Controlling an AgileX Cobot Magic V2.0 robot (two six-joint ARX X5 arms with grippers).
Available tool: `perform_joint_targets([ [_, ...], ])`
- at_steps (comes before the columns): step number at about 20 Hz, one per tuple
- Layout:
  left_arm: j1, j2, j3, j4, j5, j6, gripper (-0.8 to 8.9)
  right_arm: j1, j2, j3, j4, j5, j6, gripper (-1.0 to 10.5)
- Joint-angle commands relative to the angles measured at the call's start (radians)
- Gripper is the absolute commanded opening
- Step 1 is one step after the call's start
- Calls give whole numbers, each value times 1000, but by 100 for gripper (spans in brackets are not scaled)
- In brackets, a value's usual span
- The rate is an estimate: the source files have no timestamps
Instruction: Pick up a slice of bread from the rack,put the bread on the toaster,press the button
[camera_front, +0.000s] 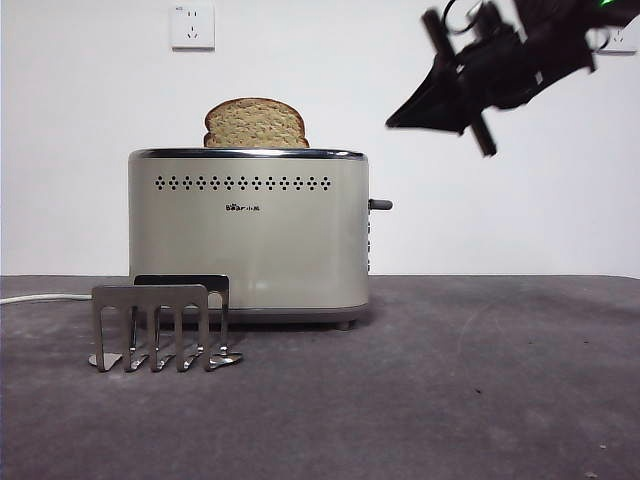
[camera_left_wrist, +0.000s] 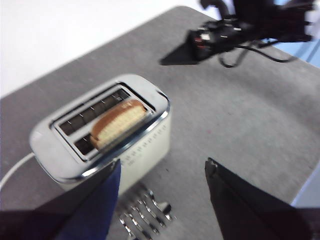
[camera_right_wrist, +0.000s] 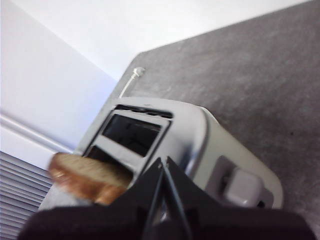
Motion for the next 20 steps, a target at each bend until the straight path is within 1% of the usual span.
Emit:
perform_joint_targets([
  [1,-2,-2,-5,-18,11,-12,292,19,53,20,4,8,13,-13],
  [3,-2,-2,-5,-18,11,-12,292,31,80,31,4,13,3,-13],
  [7,-2,-2,-5,-14,11,-12,291,50,124,34,4,66,-24,-13],
  [13,-2,-2,-5,-16,10,-12,291,52,172,34,-8,71,-35,-13],
  [16,-2,-2,-5,-15,10,-12,291,52,177,34,-56,92,-88,-13],
  [18,-2,-2,-5,-14,10,-12,291,52,177,34,-89,120,-126,-13],
  [20,-2,-2,-5,-10,10,-12,291,52,177,34,-127,170,-162,-13],
])
